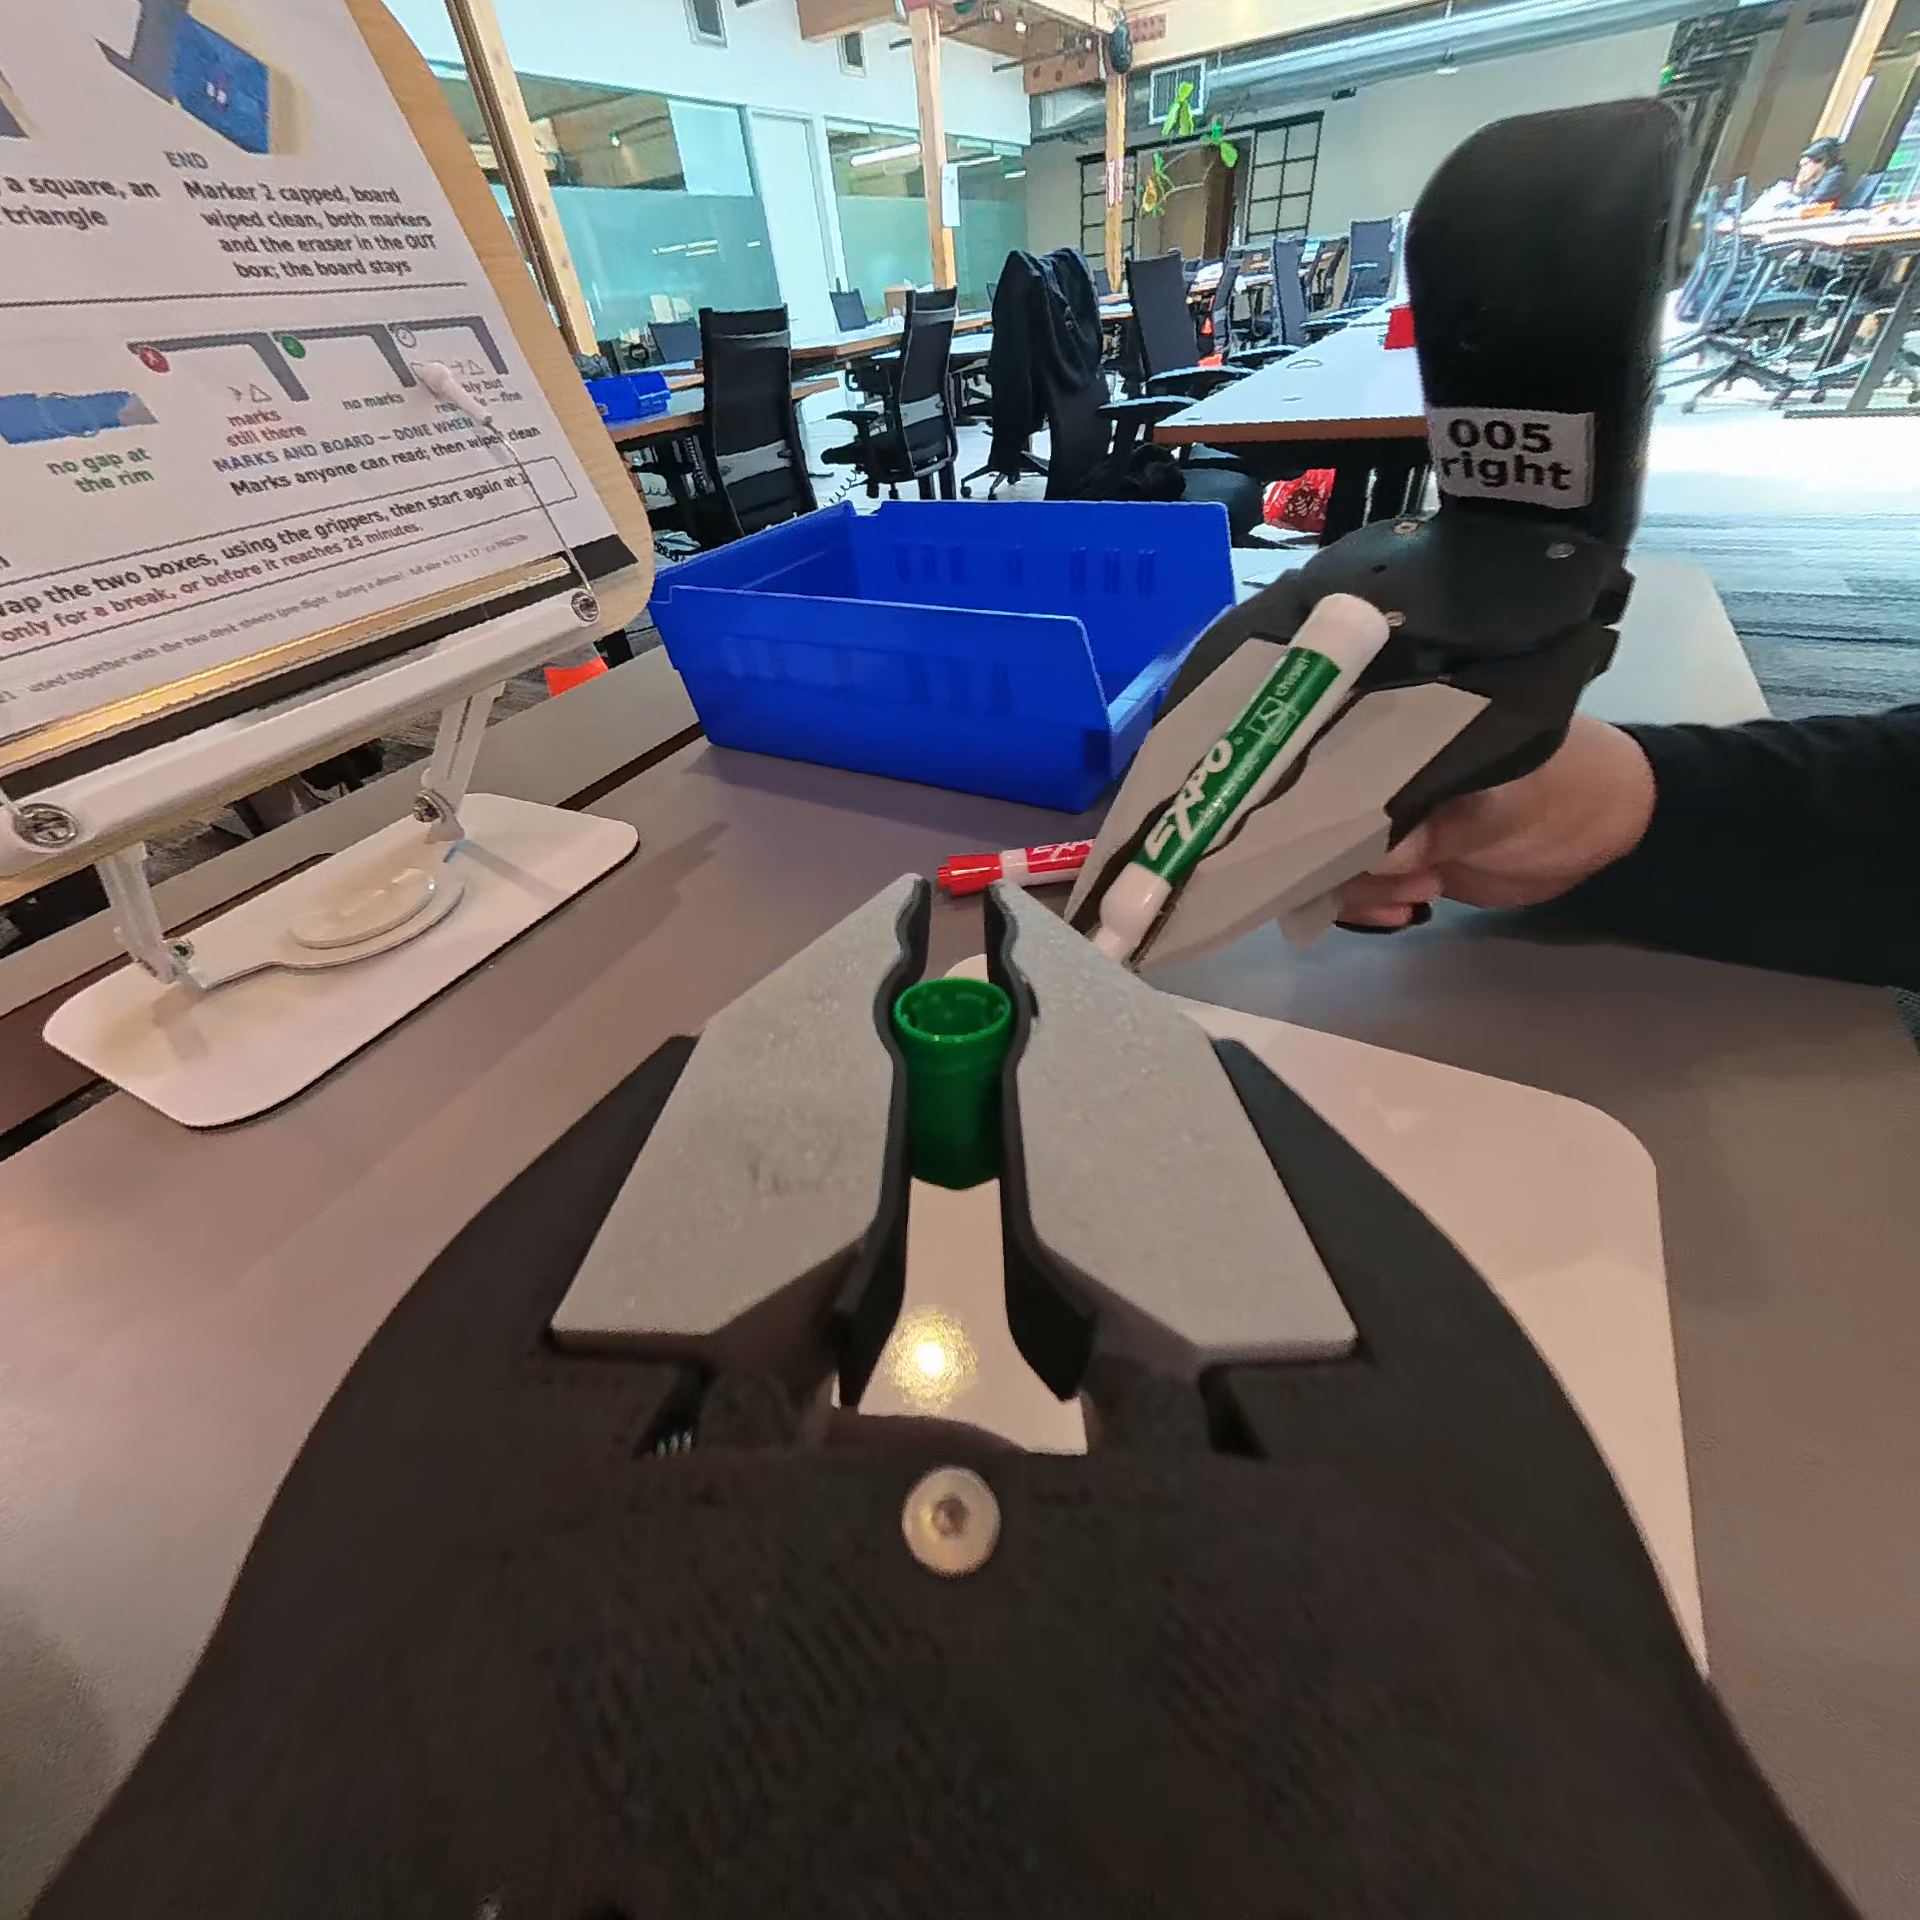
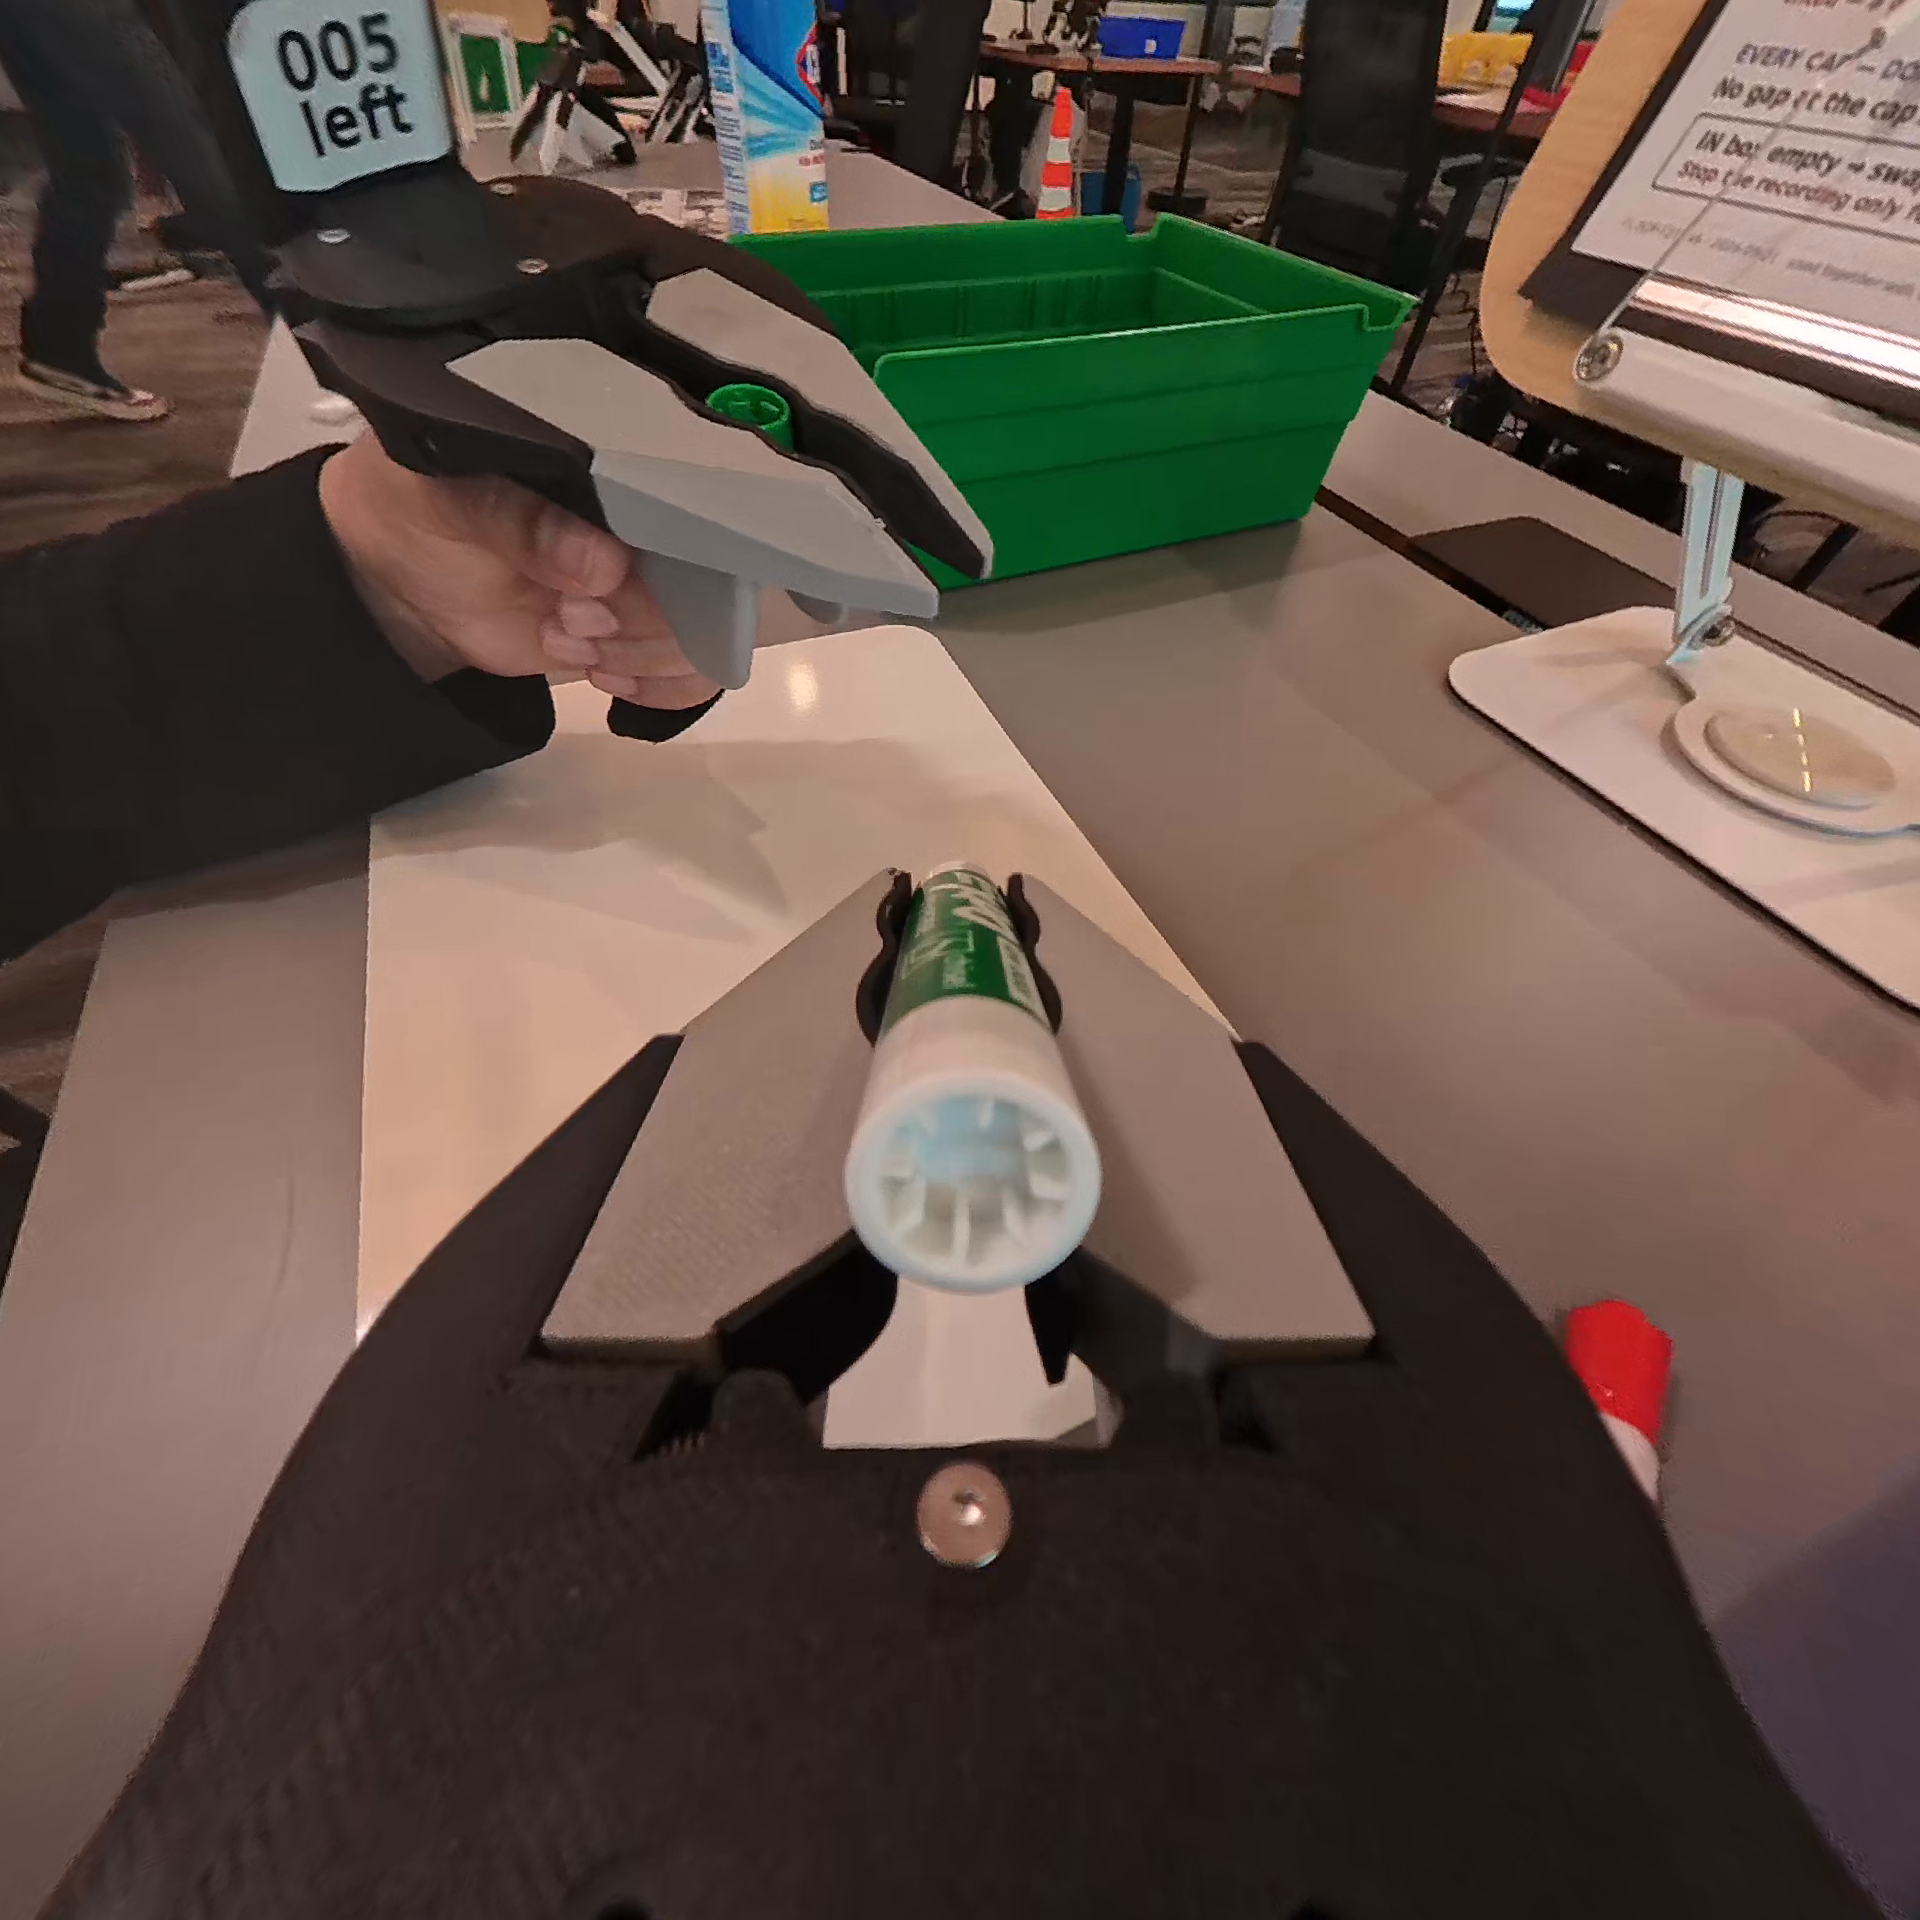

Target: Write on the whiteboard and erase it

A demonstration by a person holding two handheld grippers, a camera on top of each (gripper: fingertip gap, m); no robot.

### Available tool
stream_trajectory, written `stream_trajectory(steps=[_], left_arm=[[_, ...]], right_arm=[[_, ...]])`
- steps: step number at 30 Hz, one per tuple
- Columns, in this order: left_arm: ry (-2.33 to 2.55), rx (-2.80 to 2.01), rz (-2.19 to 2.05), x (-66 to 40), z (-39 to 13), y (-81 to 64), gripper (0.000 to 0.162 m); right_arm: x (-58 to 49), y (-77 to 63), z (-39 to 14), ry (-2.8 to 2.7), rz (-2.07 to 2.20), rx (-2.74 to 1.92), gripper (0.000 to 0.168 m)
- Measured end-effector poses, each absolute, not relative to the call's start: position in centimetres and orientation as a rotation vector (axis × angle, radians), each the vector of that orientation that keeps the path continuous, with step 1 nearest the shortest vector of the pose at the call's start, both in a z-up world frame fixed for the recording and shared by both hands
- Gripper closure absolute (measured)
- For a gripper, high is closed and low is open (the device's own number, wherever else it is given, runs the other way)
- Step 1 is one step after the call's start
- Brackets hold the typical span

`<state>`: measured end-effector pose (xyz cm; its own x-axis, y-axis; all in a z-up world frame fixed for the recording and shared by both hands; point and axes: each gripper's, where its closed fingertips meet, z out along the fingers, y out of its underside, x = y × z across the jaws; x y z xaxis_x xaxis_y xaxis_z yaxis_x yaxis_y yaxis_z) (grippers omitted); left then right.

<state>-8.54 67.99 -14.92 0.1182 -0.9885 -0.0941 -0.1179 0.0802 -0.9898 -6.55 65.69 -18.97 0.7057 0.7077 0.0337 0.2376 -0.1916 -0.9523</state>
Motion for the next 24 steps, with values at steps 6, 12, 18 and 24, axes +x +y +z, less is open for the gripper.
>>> stream_trajectory(steps=[6,12,18,24], left_arm=[[1.220,-1.297,-0.972,-8.9,-15.1,68.6,0.154],[1.241,-1.298,-0.952,-9.2,-15.4,68.4,0.153],[1.204,-1.316,-0.902,-9.8,-15.5,69.1,0.154],[1.129,-1.330,-0.818,-12.1,-15.0,70.3,0.153]], right_arm=[[-6.5,66.7,-20.0,-0.667,0.498,-1.795,0.152],[-5.8,66.9,-19.5,-0.627,0.472,-1.777,0.152],[-5.4,66.4,-19.5,-0.624,0.512,-1.798,0.152],[-5.4,65.6,-19.0,-0.662,0.501,-1.804,0.152]])
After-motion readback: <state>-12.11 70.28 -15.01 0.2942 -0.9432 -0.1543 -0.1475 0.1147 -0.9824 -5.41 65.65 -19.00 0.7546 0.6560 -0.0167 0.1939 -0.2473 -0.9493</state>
